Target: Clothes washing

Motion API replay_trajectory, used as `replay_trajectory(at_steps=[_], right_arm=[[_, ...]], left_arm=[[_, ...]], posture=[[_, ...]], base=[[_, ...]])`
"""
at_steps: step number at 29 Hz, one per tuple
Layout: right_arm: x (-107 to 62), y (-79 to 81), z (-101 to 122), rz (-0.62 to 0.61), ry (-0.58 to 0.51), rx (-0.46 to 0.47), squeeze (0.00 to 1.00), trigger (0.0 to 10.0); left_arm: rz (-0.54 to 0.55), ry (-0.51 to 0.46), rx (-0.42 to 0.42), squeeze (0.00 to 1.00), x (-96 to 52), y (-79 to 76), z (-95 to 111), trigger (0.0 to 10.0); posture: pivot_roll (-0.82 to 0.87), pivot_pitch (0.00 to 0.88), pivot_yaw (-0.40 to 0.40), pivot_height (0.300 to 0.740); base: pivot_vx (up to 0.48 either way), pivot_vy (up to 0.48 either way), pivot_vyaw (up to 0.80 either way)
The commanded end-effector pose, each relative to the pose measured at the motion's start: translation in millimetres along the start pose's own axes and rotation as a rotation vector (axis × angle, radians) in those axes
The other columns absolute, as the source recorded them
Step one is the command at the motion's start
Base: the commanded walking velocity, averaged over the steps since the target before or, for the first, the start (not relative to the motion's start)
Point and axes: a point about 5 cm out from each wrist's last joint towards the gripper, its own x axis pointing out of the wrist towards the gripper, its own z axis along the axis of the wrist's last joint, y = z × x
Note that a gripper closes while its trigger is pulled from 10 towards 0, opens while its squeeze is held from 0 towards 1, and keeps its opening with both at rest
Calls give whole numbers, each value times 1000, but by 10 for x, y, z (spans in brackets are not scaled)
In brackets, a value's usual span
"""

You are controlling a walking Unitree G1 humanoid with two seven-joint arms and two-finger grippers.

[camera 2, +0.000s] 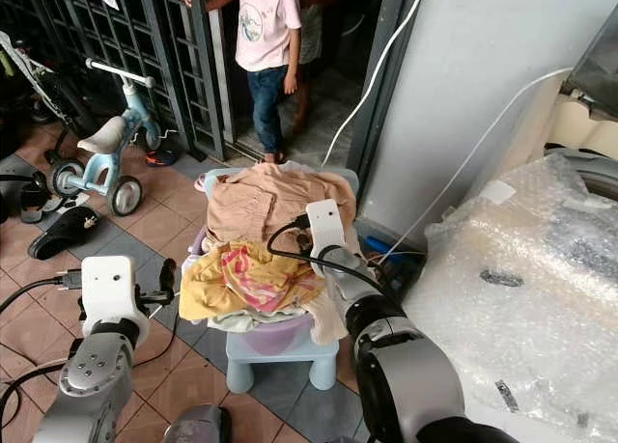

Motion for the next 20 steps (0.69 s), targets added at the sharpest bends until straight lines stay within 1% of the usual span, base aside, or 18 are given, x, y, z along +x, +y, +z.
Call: replay_trajectory(at_steps=[1, 2, 3, 4, 5, 6, 7, 8, 9, 10, 13, 16, 17, 18, 19, 20], right_arm=[[4, -23, 39, -11, -19, 28, 0, 0], [4, -26, 57, -13, -30, 32, 0, 0], [3, -29, 103, -14, -60, 11, 0, 5020], [0, -32, 129, -15, -81, -5, 0, 9529], [-2, -33, 144, -16, -96, -15, 0, 9529], [-8, -39, 161, -10, -113, -31, 0, 10000], [-16, -53, 169, -7, -125, -42, 863, 10000], [-43, -91, 163, 5, -147, -45, 1000, 10000], [-43, -91, 163, 5, -147, -45, 1000, 10000], [-92, -137, 129, 18, -169, -67, 1000, 10000], [-171, -173, 88, 28, -203, -69, 1000, 10000], [-341, -228, 28, 62, -261, -75, 1000, 10000], [-489, -226, -2, 100, -307, -71, 1000, 10000], [-489, -226, -2, 100, -307, -71, 1000, 10000], [-600, -217, -23, 119, -343, -72, 1000, 10000], [-631, -209, -32, 125, -355, -63, 1000, 10000]], left_arm=[[-13, 12, 2, 0, -4, -35, -29, 10000], [-14, 11, 2, 0, -12, -38, -28, 10000], [-23, -1, 9, 0, -35, -55, -11, 10000], [-35, -11, 21, 0, -46, -71, 5, 10000], [-43, -19, 30, 0, -58, -82, 15, 10000], [-61, -31, 26, 0, -67, -105, 37, 10000], [-76, -43, 24, 0, -75, -122, 61, 10000], [-98, -58, 21, 0, -88, -149, 92, 10000], [-98, -58, 21, 0, -88, -149, 92, 10000], [-108, -55, 13, 0, -91, -165, 88, 10000], [-106, -50, 10, 0, -108, -160, 68, 10000], [-121, -52, 2, 0, -111, -176, 69, 10000], [-137, -55, -3, 0, -104, -191, 82, 10000], [-137, -55, -3, 0, -104, -191, 82, 10000], [-144, -57, -3, 0, -104, -198, 90, 10000], [-144, -58, -4, 0, -97, -196, 92, 10000]], posture=[[155, 0, -81, 740], [155, 0, -81, 740], [154, 8, -81, 740], [154, 14, -82, 740], [155, 18, -82, 740], [154, 25, -82, 740], [151, 32, -82, 740], [142, 41, -80, 740], [142, 41, -80, 740], [125, 48, -75, 740], [107, 52, -69, 740], [92, 55, -61, 740], [80, 53, -53, 740], [80, 53, -53, 740], [78, 53, -50, 740], [70, 45, -47, 740]], base=[[0, 0, 0], [0, 0, 0], [0, 0, 0], [0, 0, 0], [0, 0, 0], [0, 0, 0], [0, 0, 0], [0, 0, 0], [0, 0, 0], [0, 0, 0], [0, 0, 0], [0, 0, 0], [0, 0, 0], [0, 0, 0], [0, 0, 0], [0, 0, 0]])
